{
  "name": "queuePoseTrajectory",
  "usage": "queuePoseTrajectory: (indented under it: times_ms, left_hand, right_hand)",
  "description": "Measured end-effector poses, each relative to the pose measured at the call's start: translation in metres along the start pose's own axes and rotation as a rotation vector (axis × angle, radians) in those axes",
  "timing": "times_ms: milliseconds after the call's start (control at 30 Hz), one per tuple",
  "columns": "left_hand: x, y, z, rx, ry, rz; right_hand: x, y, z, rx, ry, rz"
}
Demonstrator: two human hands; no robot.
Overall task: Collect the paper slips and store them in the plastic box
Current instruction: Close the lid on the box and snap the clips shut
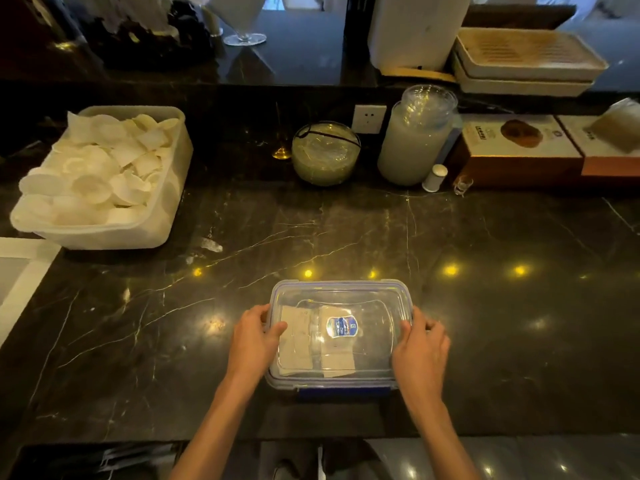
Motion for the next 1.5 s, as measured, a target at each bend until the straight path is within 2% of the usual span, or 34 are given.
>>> queuePoseTrajectory:
  times_ms: [167, 367, 467, 567, 733, 1033, 1133, 1267, 1333, 1500]
  left_hand:
    - [-0.010, 0.001, 0.004, -0.012, -0.053, 0.035]
    - [-0.019, 0.003, 0.008, -0.091, -0.037, 0.054]
    - [-0.019, 0.004, 0.008, -0.127, -0.038, 0.039]
    - [-0.019, 0.004, 0.008, -0.053, -0.109, 0.058]
    - [-0.024, 0.009, 0.008, -0.074, -0.175, 0.043]
    - [-0.030, -0.004, -0.003, -0.171, -0.060, 0.036]
    - [-0.033, 0.002, -0.016, -0.182, -0.113, -0.094]
    - [-0.037, 0.032, -0.028, -0.505, -0.267, -0.304]
    - [-0.041, 0.039, -0.028, -0.436, -0.291, -0.340]
    - [-0.049, 0.032, -0.024, -0.288, -0.192, -0.333]
  right_hand:
    - [0.000, -0.007, -0.005, 0.147, 0.081, -0.020]
    - [0.000, -0.004, -0.011, 0.129, 0.126, -0.051]
    - [0.001, -0.005, -0.009, 0.176, 0.130, -0.015]
    - [0.003, -0.006, -0.006, 0.216, 0.123, 0.005]
    - [-0.004, -0.002, -0.007, 0.241, 0.075, -0.029]
    - [0.002, 0.004, -0.016, 0.099, 0.170, -0.020]
    - [0.001, 0.004, -0.017, 0.101, 0.193, -0.019]
    - [-0.001, 0.006, -0.017, 0.044, 0.194, -0.013]
    - [-0.004, 0.007, -0.017, 0.016, 0.193, 0.000]
    - [-0.029, 0.000, -0.012, -0.001, 0.149, 0.107]
Point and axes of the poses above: each hand's wrist, its own x-axis away from the middle knuckle, its own z-axis out of the back of the hand, y = z × x, the point moved 6 cm from there along -x, towards the middle knuckle, and after that the axes turned 12 degrees about -y, right-handed, at the moved point
